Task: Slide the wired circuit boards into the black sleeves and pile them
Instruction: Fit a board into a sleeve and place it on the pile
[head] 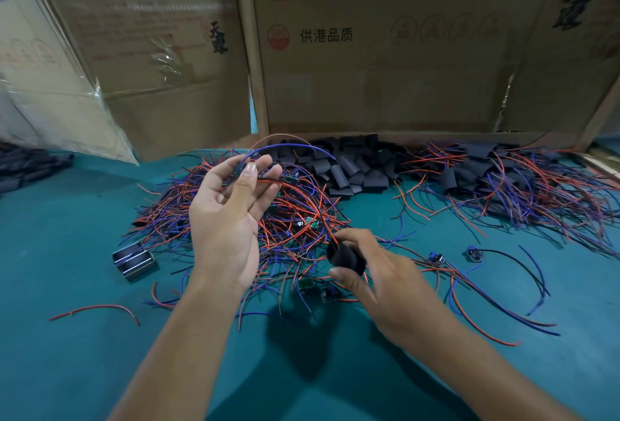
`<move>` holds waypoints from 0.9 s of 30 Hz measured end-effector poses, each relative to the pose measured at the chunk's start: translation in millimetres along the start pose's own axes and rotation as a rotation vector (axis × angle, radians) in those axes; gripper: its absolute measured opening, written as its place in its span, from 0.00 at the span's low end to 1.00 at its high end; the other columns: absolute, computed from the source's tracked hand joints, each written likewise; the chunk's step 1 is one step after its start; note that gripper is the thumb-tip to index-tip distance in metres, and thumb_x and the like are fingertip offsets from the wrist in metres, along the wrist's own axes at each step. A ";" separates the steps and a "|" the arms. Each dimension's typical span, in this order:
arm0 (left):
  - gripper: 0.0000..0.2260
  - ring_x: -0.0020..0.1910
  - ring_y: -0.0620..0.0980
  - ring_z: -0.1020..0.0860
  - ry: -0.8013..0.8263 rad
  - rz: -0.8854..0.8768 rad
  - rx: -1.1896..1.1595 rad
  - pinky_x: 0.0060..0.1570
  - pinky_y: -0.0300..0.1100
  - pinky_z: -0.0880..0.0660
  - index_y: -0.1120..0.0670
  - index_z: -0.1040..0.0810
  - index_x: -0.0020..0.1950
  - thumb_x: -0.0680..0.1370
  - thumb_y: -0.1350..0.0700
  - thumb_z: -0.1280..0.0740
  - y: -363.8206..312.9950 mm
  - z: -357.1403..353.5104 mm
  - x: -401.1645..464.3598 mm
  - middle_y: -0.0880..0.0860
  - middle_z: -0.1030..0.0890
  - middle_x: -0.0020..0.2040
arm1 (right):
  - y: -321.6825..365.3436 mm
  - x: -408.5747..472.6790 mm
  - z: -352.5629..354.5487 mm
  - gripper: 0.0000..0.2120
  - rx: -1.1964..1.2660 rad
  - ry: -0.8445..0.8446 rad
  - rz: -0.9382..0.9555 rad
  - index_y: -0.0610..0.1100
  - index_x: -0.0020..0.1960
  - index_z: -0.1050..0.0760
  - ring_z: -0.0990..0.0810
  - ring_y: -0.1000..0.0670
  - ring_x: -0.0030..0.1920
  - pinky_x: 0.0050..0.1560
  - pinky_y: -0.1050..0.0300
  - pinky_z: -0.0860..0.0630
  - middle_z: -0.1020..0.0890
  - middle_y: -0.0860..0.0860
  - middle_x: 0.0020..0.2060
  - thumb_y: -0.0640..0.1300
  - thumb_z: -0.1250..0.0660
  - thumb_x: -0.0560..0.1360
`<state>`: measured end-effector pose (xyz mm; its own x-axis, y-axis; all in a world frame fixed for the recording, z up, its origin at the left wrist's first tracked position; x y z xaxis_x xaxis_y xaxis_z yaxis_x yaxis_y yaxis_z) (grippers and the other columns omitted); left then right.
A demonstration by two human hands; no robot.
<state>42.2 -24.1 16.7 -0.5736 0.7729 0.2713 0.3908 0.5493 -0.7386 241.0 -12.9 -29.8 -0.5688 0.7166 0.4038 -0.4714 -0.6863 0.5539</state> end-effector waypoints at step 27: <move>0.09 0.51 0.53 0.23 0.305 0.349 0.232 0.60 0.56 0.29 0.56 0.22 0.50 0.73 0.54 0.30 60.4 -24.9 -48.1 0.54 0.16 0.49 | -8.0 2.7 19.7 0.16 -0.248 -0.263 -0.039 0.50 0.62 0.29 0.20 0.46 0.48 0.41 0.53 0.26 0.19 0.52 0.49 0.48 0.31 0.77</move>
<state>111.3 -20.2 -25.6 -0.1882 0.9739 0.1268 0.3318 0.1846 -0.9251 256.5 -3.0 -18.8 -0.3691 0.7283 0.5774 -0.6569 -0.6439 0.3922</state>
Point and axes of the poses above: each hand's wrist, its own x-axis towards the middle knuckle, its own z-axis out of the back of the hand, y = z × x, the point moved 1 cm from there along x, towards the middle knuckle
